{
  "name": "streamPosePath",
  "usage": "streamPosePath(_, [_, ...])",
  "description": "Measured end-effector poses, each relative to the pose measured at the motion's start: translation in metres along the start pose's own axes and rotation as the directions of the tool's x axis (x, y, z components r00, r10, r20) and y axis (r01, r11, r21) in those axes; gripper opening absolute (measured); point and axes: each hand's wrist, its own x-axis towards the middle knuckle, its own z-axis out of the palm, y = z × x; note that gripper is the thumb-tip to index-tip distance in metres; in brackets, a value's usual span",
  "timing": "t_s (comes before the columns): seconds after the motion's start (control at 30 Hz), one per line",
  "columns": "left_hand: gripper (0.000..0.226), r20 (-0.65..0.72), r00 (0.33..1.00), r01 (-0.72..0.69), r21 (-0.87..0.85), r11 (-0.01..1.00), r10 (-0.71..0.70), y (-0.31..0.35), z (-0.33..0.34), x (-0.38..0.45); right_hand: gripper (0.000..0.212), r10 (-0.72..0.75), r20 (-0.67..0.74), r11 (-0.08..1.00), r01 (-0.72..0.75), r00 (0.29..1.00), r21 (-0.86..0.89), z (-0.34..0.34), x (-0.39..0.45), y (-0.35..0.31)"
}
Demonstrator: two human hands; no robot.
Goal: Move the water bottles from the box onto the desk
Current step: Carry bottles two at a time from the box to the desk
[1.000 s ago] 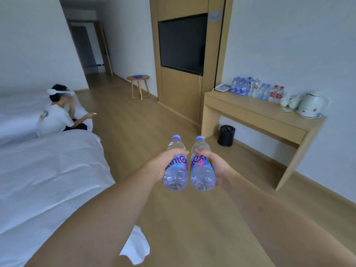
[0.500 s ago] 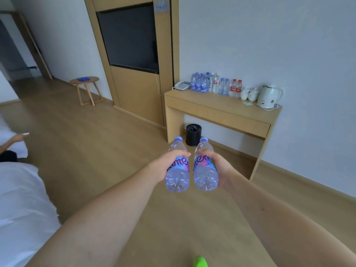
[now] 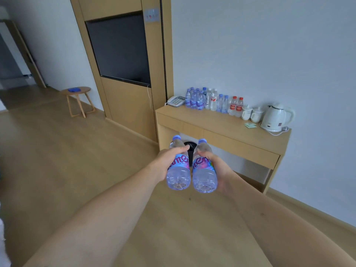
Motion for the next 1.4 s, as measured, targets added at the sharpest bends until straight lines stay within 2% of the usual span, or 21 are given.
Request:
streamPosePath(0.1, [0.055, 0.037, 0.999, 0.023, -0.001, 1.000, -0.023, 0.012, 0.006, 0.045, 0.076, 0.011, -0.013, 1.000, -0.010, 1.000, 0.021, -0.018, 0.037, -0.015])
streamPosePath(0.27, [0.056, 0.082, 0.996, 0.042, 0.024, 0.999, -0.044, 0.034, 0.012, 0.132, 0.068, 0.005, -0.080, 0.998, 0.000, 0.997, 0.057, -0.050, 0.108, -0.045])
streamPosePath(0.37, [0.056, 0.123, 0.992, 0.037, 0.034, 0.999, -0.041, 0.055, 0.012, 0.193, 0.054, -0.023, -0.117, 0.997, 0.031, 0.993, 0.072, -0.066, 0.156, -0.071])
streamPosePath(0.43, [0.055, 0.140, 0.990, 0.027, 0.021, 0.999, -0.030, 0.073, 0.012, 0.238, 0.038, -0.048, -0.102, 0.990, 0.061, 0.994, 0.126, -0.076, 0.191, -0.092])
streamPosePath(0.47, [0.054, 0.147, 0.989, 0.029, 0.019, 0.999, -0.031, 0.084, 0.012, 0.262, 0.037, -0.068, -0.094, 0.983, 0.083, 0.993, 0.162, -0.081, 0.209, -0.102])
streamPosePath(0.53, [0.050, 0.158, 0.987, 0.034, 0.007, 0.999, -0.035, 0.107, 0.014, 0.306, 0.041, -0.099, -0.092, 0.970, 0.117, 0.991, 0.213, -0.090, 0.244, -0.125])
streamPosePath(0.63, [0.050, 0.194, 0.981, 0.031, -0.013, 0.999, -0.028, 0.143, 0.019, 0.374, 0.034, -0.094, -0.154, 0.957, 0.132, 0.984, 0.259, -0.096, 0.295, -0.161])
streamPosePath(0.73, [0.060, 0.198, 0.979, 0.040, 0.005, 0.999, -0.040, 0.172, 0.025, 0.436, 0.047, -0.074, -0.267, 0.974, 0.127, 0.961, 0.188, -0.105, 0.340, -0.192])
streamPosePath(0.9, [0.056, 0.210, 0.974, 0.081, 0.048, 0.996, -0.090, 0.195, 0.038, 0.520, 0.045, -0.065, -0.339, 0.976, 0.131, 0.938, 0.173, -0.140, 0.403, -0.230])
streamPosePath(1.1, [0.064, 0.197, 0.973, 0.102, 0.094, 0.990, -0.119, 0.212, 0.053, 0.613, 0.049, -0.099, -0.368, 0.973, 0.167, 0.925, 0.159, -0.191, 0.485, -0.265])
streamPosePath(1.3, [0.060, 0.097, 0.992, 0.070, 0.119, 0.990, -0.081, 0.236, 0.078, 0.721, 0.030, -0.089, -0.311, 0.953, 0.172, 0.946, 0.250, -0.247, 0.576, -0.310])
streamPosePath(1.4, [0.058, 0.031, 0.995, 0.088, 0.146, 0.985, -0.093, 0.251, 0.093, 0.774, 0.029, -0.077, -0.303, 0.959, 0.153, 0.950, 0.237, -0.277, 0.619, -0.341])
